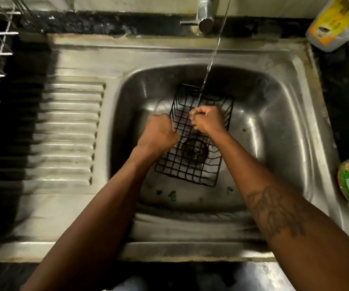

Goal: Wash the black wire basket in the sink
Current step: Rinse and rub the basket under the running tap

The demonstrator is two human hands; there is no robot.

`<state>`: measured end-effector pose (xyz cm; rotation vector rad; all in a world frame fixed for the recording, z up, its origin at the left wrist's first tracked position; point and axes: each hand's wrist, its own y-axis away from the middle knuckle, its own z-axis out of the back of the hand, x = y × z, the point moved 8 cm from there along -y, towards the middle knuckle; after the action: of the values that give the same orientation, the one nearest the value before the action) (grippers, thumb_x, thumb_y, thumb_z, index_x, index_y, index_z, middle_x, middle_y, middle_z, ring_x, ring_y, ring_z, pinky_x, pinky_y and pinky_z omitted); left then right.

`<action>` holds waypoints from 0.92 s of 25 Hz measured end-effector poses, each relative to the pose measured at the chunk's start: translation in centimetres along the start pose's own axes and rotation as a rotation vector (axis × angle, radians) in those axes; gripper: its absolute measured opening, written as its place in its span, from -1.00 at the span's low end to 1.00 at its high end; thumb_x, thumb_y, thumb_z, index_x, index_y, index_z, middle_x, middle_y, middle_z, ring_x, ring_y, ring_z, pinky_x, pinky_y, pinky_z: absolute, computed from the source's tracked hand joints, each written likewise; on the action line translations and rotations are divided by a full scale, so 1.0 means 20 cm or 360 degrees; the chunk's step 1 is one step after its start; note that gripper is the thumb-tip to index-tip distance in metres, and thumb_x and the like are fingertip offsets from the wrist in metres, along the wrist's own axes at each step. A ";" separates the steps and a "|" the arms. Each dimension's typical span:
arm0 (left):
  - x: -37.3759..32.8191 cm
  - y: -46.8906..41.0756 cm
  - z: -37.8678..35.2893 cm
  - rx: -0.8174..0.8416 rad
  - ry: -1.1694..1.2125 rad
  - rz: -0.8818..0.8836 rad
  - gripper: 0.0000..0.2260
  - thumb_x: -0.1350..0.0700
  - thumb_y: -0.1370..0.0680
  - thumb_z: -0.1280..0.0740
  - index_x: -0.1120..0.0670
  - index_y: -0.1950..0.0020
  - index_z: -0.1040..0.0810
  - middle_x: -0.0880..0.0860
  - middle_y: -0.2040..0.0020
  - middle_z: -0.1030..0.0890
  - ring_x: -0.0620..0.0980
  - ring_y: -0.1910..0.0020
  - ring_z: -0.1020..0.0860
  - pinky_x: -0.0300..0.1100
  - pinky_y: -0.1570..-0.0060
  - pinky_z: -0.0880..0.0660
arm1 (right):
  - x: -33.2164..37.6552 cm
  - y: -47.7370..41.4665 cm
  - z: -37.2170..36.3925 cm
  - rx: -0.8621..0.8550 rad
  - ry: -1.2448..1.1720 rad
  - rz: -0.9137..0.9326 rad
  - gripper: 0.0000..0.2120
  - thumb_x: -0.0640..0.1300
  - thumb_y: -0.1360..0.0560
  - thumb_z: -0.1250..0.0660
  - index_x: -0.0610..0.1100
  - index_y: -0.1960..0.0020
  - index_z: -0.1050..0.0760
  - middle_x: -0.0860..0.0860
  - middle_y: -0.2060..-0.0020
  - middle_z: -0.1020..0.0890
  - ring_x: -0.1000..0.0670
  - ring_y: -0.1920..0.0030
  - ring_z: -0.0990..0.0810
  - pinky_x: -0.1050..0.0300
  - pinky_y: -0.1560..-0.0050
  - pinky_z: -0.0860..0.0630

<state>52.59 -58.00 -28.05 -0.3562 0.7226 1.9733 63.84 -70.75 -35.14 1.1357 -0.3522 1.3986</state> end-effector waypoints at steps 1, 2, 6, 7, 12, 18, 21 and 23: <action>-0.03 -0.01 0.03 -0.0090 -0.0195 -0.0111 -0.95 0.22 -0.52 -0.31 0.16 0.12 -0.56 0.03 0.30 -0.60 -0.01 0.29 -0.59 -0.18 0.20 -0.59 | -0.03 -0.01 -0.01 0.0012 -0.0026 -0.0053 -0.85 -0.16 -0.51 -0.38 0.02 0.21 -0.62 -0.02 0.19 -0.73 -0.01 0.18 -0.70 -0.09 0.01 -0.69; -0.06 -0.02 0.03 -0.0142 -0.0289 -0.0223 -0.96 0.21 -0.51 -0.33 0.13 0.06 -0.56 0.01 0.24 -0.60 -0.02 0.22 -0.58 -0.16 0.16 -0.57 | -0.05 -0.01 0.00 -0.0015 -0.0009 -0.0069 -0.88 -0.14 -0.51 -0.38 0.02 0.16 -0.64 0.00 0.17 -0.73 0.01 0.16 -0.70 -0.02 0.02 -0.69; -0.06 -0.13 0.03 -0.0256 -0.0248 -0.0405 -0.85 0.11 -0.59 -0.36 0.04 -0.15 -0.56 0.05 0.01 -0.63 0.02 0.06 -0.63 -0.04 0.04 -0.63 | -0.08 -0.01 0.03 -0.0034 0.0015 -0.0121 -0.92 -0.11 -0.55 -0.38 0.04 0.06 -0.63 0.04 0.07 -0.70 0.04 0.06 -0.66 0.17 0.08 -0.60; -0.08 -0.16 0.05 -0.0331 -0.0256 -0.0439 -0.88 0.06 -0.60 -0.36 0.04 -0.12 -0.58 0.06 0.01 -0.64 0.03 0.07 -0.63 -0.04 0.05 -0.63 | -0.06 -0.02 0.01 0.0049 0.0007 -0.0126 -0.91 -0.14 -0.55 -0.39 0.05 0.06 -0.61 0.06 0.06 -0.68 0.06 0.04 -0.65 0.16 0.05 -0.60; 0.05 -0.13 0.24 -0.0656 -0.0192 -0.0220 -0.87 -0.02 -0.55 -0.41 0.03 0.07 -0.65 0.02 0.12 -0.69 0.04 0.09 -0.65 -0.17 0.11 -0.57 | -0.03 -0.02 0.01 0.0196 0.0311 -0.0108 -0.50 -0.10 -0.45 -0.55 -0.04 -0.34 -0.48 0.03 -0.25 -0.49 0.00 -0.25 -0.50 0.12 -0.16 -0.50; 0.20 -0.03 0.13 -0.0510 0.0036 0.0391 -0.69 0.03 -0.63 -0.23 0.23 0.04 -0.63 0.12 0.27 -0.63 0.19 0.22 -0.67 -0.16 0.24 -0.58 | -0.08 -0.06 0.18 -0.0181 0.0210 -0.0248 -0.51 0.08 -0.49 -0.49 -0.11 -0.32 -0.49 0.00 -0.17 -0.56 -0.01 0.06 -0.60 0.17 0.10 -0.57; 0.12 -0.05 0.12 -0.0695 0.0266 0.0470 -0.59 -0.01 -0.73 -0.08 0.07 0.19 -0.56 -0.06 0.41 -0.40 -0.15 0.48 -0.40 -0.44 0.60 -0.28 | -0.13 -0.08 0.20 -0.0242 -0.0202 -0.0272 -0.74 0.01 -0.48 -0.51 -0.15 -0.03 -0.60 -0.08 0.10 -0.72 -0.03 0.19 -0.71 0.15 0.24 -0.63; 0.08 -0.07 0.10 -0.0774 0.0363 0.0367 -0.51 -0.03 -0.74 -0.02 0.06 0.33 -0.45 -0.06 0.44 -0.42 -0.17 0.53 -0.38 -0.41 0.65 -0.28 | -0.10 -0.10 0.11 -0.0022 -0.0677 -0.0253 -0.77 -0.11 -0.51 -0.50 -0.25 -0.06 -0.62 -0.11 0.18 -0.72 -0.08 0.14 -0.74 0.14 0.22 -0.65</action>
<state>53.04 -55.07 -27.77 -0.8306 0.4264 2.3471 66.13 -73.26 -36.45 1.4175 -0.5582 1.0086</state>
